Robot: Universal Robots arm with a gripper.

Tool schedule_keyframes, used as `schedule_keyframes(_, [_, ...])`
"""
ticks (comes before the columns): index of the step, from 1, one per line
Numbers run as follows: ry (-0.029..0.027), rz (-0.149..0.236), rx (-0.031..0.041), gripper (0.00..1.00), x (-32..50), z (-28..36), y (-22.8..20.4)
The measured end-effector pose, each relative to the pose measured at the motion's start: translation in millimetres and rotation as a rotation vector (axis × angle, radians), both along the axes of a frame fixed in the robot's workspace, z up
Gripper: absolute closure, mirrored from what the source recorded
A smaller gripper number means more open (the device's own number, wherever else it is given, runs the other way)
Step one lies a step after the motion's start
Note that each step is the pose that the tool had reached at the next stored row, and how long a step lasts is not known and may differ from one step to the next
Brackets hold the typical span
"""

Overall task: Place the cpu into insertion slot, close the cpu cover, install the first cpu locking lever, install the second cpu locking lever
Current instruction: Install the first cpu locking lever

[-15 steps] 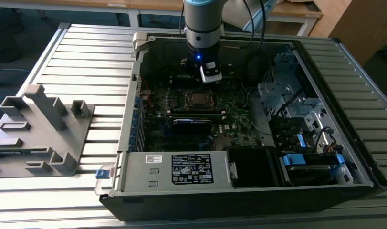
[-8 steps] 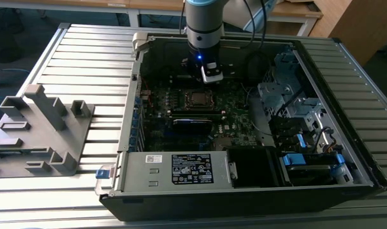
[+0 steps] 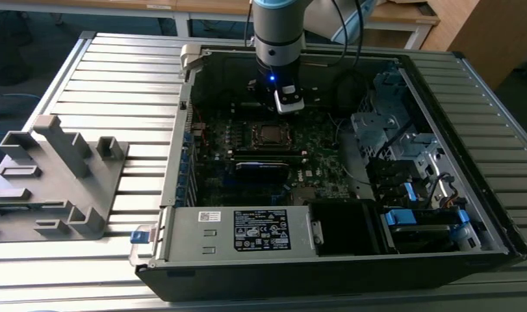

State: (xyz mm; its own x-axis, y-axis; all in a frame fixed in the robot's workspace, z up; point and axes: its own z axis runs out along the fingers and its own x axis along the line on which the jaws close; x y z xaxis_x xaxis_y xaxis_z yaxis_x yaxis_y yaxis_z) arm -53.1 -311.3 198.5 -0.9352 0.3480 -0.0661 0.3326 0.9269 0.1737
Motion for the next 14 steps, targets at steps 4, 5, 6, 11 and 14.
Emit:
schedule_keyframes(4, [0.0000,0.000,0.0000,0.90,0.0,-0.1,0.0])
schedule_keyframes(5, [-0.0001,0.000,0.0002,0.90,0.0,-0.2,-0.1])
schedule_keyframes(6, [-0.0002,0.000,0.0003,0.90,0.0,-0.3,-0.3])
schedule_keyframes(11, [-0.0001,0.000,0.0002,0.90,0.0,-0.4,-1.6])
schedule_keyframes(14, [0.0000,0.000,0.0001,0.90,0.0,-0.3,-3.0])
